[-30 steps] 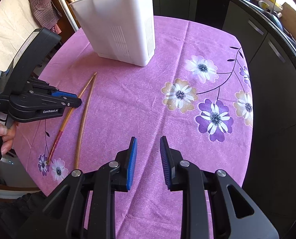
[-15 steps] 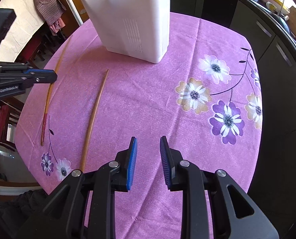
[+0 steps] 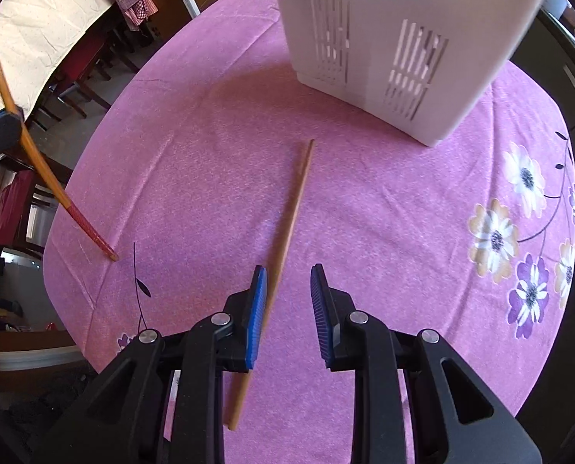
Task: Organize utensils
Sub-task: 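Grasp a wooden chopstick with the left tool while the right tool approaches the last one, then grasp the last chopstick with the right tool while the left tool carries its chopstick upright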
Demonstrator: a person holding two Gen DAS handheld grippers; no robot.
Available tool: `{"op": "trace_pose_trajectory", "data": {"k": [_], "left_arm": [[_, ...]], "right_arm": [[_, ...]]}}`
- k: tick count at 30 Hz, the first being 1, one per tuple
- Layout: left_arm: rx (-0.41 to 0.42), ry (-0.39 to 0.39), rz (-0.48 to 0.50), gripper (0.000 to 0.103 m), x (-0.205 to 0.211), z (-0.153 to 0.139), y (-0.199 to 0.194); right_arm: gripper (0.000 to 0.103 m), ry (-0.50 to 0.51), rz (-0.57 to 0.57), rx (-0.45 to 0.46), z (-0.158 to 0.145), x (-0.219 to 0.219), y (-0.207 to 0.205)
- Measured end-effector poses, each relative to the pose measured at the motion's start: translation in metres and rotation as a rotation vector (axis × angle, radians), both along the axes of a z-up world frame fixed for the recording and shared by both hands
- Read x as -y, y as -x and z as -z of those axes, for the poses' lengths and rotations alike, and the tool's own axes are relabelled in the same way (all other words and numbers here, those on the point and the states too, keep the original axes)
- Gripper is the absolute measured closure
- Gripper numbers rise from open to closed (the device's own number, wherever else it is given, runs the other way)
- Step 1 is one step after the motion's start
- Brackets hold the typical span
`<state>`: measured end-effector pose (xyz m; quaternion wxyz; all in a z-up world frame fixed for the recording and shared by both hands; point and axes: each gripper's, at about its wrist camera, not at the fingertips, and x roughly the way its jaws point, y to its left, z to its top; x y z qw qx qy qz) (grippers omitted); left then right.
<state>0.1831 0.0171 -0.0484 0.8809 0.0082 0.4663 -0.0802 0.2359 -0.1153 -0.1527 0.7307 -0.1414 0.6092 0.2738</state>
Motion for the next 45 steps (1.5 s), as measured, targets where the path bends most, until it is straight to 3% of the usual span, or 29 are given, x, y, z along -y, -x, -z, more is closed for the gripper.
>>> {"op": "trace_pose_trajectory", "data": {"k": [10, 13, 18, 26, 34, 39, 45], "left_arm": [[0.020, 0.006, 0.018, 0.097, -0.007, -0.001, 0.011], [0.022, 0.005, 0.022, 0.097, -0.006, -0.002, 0.012], [0.023, 0.004, 0.024, 0.097, -0.006, -0.001, 0.013], [0.027, 0.005, 0.018, 0.097, -0.007, -0.003, 0.013], [0.036, -0.003, 0.021, 0.097, -0.007, -0.006, 0.016], [0.038, -0.006, 0.023, 0.097, -0.006, -0.007, 0.018], [0.041, -0.012, 0.029, 0.097, -0.005, -0.009, 0.021]], "right_arm": [[0.079, 0.083, 0.004, -0.008, 0.020, -0.029, -0.016], [0.091, 0.105, 0.003, 0.015, 0.022, -0.037, -0.014], [0.096, 0.097, 0.011, 0.043, 0.020, -0.030, -0.013], [0.096, -0.056, 0.043, 0.143, -0.039, 0.010, 0.006], [0.096, -0.208, 0.094, 0.270, -0.105, 0.059, 0.053], [0.096, -0.232, 0.107, 0.301, -0.124, 0.088, 0.075], [0.096, -0.245, 0.108, 0.320, -0.125, 0.106, 0.090]]}}
